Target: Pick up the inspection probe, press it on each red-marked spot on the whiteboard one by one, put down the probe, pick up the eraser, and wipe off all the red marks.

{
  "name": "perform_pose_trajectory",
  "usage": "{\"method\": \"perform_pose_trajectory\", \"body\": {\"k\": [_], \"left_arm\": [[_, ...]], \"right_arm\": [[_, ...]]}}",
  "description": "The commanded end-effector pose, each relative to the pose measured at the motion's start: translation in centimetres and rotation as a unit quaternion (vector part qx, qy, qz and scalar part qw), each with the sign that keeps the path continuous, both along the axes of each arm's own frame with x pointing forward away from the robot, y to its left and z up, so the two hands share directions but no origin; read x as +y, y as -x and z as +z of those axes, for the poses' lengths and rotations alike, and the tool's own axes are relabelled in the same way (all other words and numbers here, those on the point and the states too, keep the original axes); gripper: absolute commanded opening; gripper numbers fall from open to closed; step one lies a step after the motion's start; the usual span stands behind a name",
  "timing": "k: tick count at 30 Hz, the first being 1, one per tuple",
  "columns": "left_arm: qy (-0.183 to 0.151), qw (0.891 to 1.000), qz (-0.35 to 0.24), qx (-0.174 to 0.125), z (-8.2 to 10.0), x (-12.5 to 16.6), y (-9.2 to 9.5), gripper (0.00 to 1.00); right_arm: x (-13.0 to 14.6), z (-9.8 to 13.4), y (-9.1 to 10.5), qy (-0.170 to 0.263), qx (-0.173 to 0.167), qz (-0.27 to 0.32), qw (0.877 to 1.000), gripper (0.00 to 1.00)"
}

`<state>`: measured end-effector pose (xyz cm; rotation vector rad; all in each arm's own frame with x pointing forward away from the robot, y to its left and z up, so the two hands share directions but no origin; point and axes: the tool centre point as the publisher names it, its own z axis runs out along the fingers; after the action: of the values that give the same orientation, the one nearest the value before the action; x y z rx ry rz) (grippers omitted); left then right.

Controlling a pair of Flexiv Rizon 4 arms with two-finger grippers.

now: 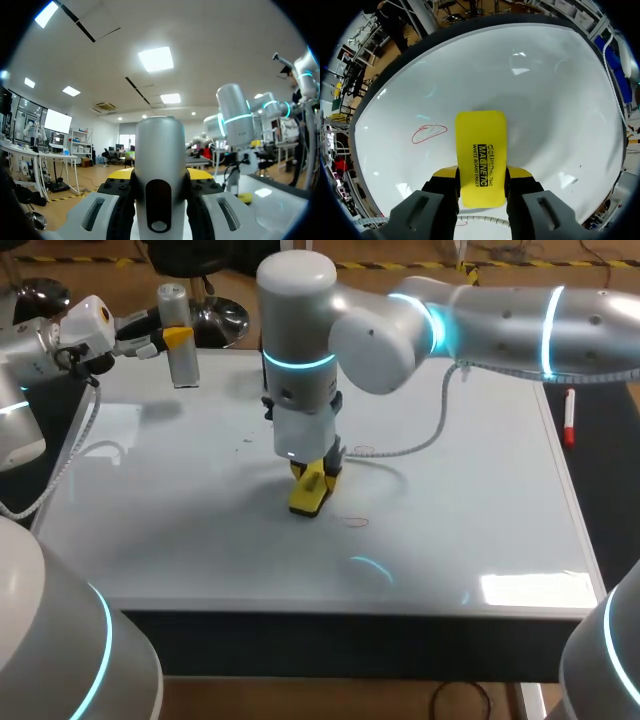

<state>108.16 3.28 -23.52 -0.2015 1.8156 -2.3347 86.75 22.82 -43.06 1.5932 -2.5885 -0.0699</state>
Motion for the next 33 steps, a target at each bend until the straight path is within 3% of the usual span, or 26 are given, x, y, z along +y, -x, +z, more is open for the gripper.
{"method": "perform_pose_trajectory", "body": {"k": [1, 5, 9, 17, 23, 33], "left_arm": [[0.0, 1.0, 0.001, 0.0, 0.1, 0.0, 0.1, 0.0], [0.0, 1.0, 0.001, 0.0, 0.1, 0.0, 0.1, 0.0], [0.0, 1.0, 0.001, 0.0, 0.1, 0.0, 0.1, 0.0], [0.0, 1.0, 0.001, 0.0, 0.1, 0.0, 0.1, 0.0], [0.0, 1.0, 0.001, 0.0, 0.1, 0.0, 0.1, 0.0], [0.0, 1.0, 0.001, 0.0, 0.1, 0.0, 0.1, 0.0]], "right_arm": [[-1.1, 2.9, -1.3, -0.021, -0.032, 0.003, 0.999, 0.0], [-2.0, 8.8, -4.0, -0.035, -0.076, 0.013, 0.996, 0.0], [-3.9, 11.9, -6.4, -0.034, -0.107, 0.006, 0.994, 0.0], [-8.6, 10.9, -9.1, -0.008, -0.1, -0.036, 0.994, 0.0], [-14.6, 10.1, -11.7, -0.001, -0.084, -0.096, 0.992, 0.0], [-25.1, 9.8, -15.5, 0.008, -0.081, -0.2, 0.976, 0.0]]}}
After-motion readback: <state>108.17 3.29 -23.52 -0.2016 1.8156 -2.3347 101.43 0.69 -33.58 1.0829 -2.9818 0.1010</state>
